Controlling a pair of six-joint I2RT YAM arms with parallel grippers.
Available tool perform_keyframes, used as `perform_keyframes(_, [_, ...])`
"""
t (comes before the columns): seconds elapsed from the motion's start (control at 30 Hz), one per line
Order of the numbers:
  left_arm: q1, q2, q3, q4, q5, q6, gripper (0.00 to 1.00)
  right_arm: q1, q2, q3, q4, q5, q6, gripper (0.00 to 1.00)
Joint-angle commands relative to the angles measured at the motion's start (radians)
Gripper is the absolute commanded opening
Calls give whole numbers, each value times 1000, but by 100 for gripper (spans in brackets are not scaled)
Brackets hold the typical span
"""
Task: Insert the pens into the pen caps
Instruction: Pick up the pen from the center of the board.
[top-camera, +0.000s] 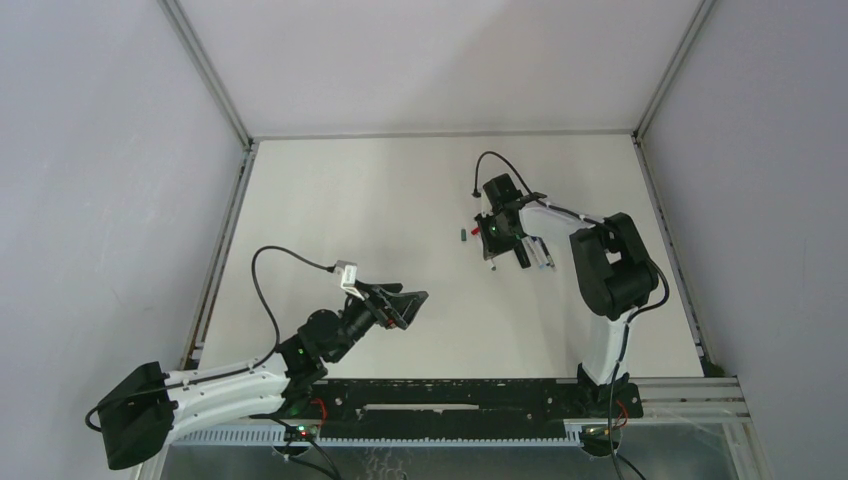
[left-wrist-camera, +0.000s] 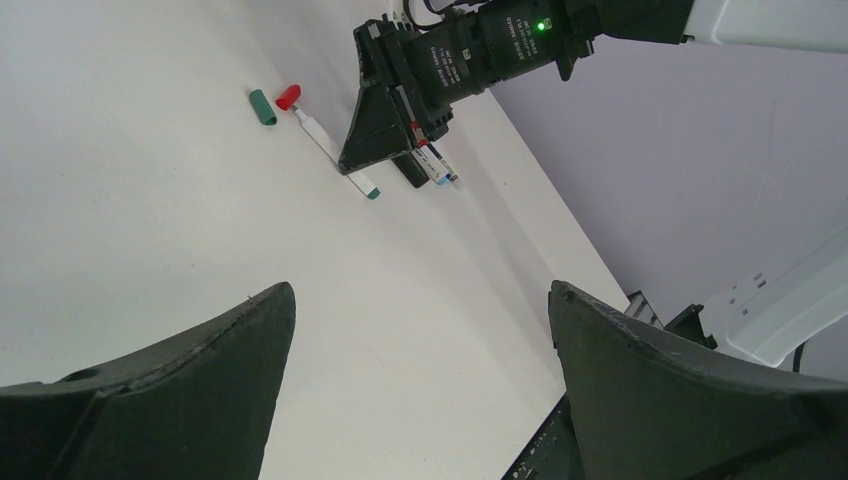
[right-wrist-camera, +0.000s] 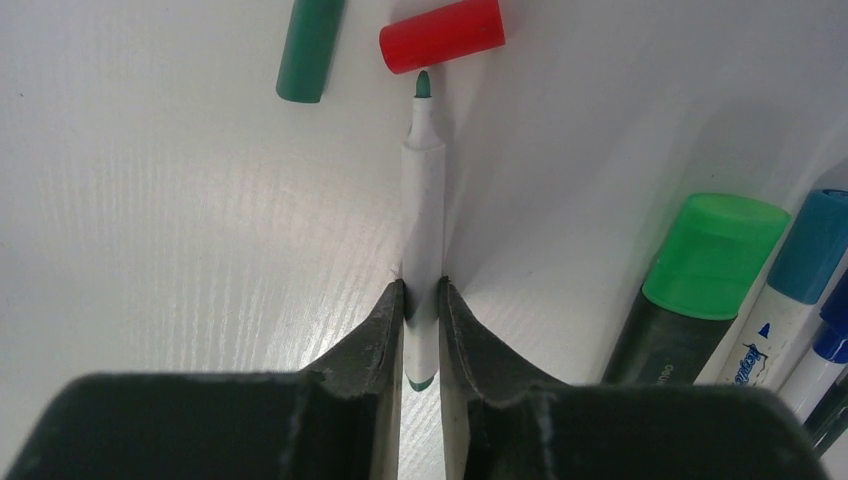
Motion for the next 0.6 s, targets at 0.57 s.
perform_keyframes(0.57, [6, 162, 42, 179, 50, -105, 97, -59, -92, 25, -97, -178, -117, 0])
